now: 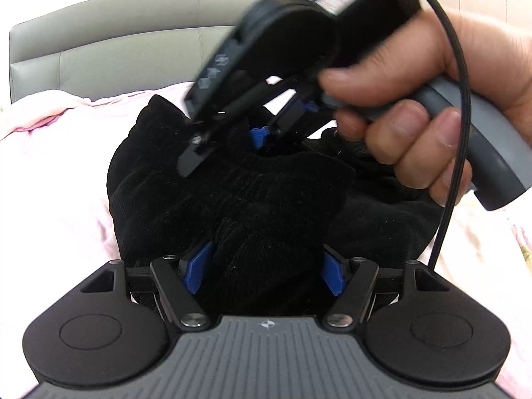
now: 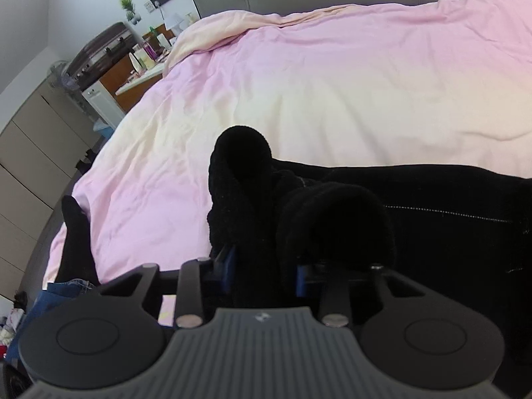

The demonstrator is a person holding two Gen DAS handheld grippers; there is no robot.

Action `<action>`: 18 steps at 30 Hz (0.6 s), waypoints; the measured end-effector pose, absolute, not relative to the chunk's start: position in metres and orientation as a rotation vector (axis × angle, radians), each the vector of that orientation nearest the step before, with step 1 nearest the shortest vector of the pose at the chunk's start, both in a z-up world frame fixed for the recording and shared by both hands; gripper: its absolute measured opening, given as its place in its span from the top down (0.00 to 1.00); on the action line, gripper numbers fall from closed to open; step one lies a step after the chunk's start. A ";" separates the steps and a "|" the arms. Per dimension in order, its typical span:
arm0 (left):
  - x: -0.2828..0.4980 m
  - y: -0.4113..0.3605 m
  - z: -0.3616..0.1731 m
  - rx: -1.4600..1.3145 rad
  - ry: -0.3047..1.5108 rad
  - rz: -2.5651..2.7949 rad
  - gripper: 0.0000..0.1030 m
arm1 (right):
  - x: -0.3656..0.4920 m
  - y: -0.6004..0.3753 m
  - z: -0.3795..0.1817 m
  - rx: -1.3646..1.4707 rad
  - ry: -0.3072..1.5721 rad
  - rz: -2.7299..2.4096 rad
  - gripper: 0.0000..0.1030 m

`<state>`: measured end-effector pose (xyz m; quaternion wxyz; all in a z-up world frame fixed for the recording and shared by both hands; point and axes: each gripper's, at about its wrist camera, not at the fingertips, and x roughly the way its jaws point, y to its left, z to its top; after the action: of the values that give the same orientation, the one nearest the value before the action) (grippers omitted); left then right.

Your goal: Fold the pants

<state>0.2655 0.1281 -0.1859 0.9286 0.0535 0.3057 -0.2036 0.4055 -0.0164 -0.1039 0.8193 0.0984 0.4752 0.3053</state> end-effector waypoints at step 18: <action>0.271 0.076 -0.209 0.301 0.724 -0.444 0.24 | 0.405 -0.108 -0.197 0.367 1.015 0.657 0.61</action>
<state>0.2707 0.0760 -0.2092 0.9002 0.1454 0.3499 -0.2145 0.4048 -0.1078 -0.1974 0.8071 0.1716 0.4743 0.3070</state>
